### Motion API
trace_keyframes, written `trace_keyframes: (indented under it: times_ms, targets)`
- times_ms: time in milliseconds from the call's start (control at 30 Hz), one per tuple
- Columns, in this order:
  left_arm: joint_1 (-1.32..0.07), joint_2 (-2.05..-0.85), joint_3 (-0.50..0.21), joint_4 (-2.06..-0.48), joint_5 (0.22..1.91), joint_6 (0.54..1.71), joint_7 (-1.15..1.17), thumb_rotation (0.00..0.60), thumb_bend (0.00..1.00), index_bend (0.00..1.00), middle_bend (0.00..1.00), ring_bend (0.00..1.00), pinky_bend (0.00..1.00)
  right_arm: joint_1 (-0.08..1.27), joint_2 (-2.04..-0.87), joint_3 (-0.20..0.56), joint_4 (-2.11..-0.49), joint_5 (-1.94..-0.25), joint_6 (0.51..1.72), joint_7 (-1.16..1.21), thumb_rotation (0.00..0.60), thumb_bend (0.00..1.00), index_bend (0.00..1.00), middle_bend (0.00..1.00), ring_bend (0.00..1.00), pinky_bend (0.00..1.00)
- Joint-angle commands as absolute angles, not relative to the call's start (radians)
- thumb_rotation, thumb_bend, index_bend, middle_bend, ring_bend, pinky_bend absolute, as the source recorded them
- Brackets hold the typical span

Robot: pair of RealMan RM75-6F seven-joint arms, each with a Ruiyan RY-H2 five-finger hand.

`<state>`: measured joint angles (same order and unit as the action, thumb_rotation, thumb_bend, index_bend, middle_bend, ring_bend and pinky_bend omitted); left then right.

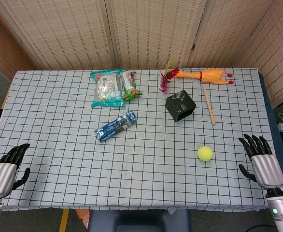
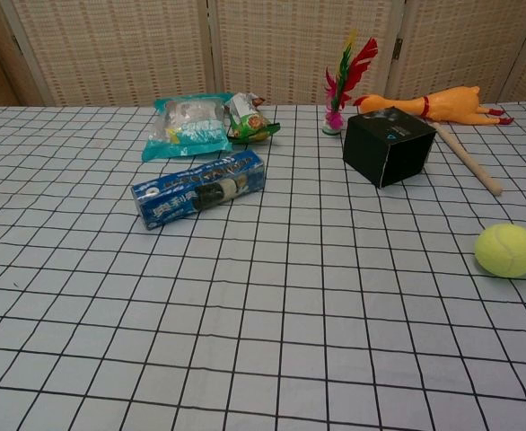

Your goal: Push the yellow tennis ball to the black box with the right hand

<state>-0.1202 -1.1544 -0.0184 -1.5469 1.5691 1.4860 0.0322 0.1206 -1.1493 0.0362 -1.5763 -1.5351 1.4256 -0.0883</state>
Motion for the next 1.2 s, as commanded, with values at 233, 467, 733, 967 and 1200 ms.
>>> trace_keyframes:
  times_ms: [233,467,733,967,1200]
  targets:
    - [-0.115,-1.15,-0.016,-1.558,1.568,1.492,0.034,0.6,0.48,0.05,0.08,0.1,0.31,0.128,-1.169,0.027,-1.553,-1.56,1.423,-0.104,0.6,0.23,0.12,0.04,0.0,0.0]
    - [-0.12,-1.141,-0.01,-1.552,1.558,1.468,0.0,0.6,0.48,0.05,0.08,0.1,0.31,0.111,-1.297,0.014,-1.432,-1.692,1.56,-0.112,0.6,0.61,0.32,0.18,0.04,0.22]
    - [-0.106,-1.13,-0.013,-1.558,1.555,1.494,-0.024,0.6,0.48,0.06,0.08,0.1,0.31,0.116,-1.407,-0.004,-1.3,-1.722,1.563,-0.127,0.6,0.86,0.66,0.41,0.28,0.52]
    - [-0.112,-1.129,-0.007,-1.563,1.562,1.479,-0.015,0.6,0.48,0.07,0.08,0.1,0.31,0.131,-1.477,-0.013,-1.225,-1.745,1.556,-0.159,0.6,0.99,0.92,0.66,0.54,0.79]
    - [-0.119,-1.129,-0.001,-1.565,1.564,1.46,-0.007,0.6,0.48,0.07,0.08,0.1,0.31,0.151,-1.529,0.0,-1.187,-1.714,1.509,-0.192,0.6,1.0,0.92,0.75,0.62,0.86]
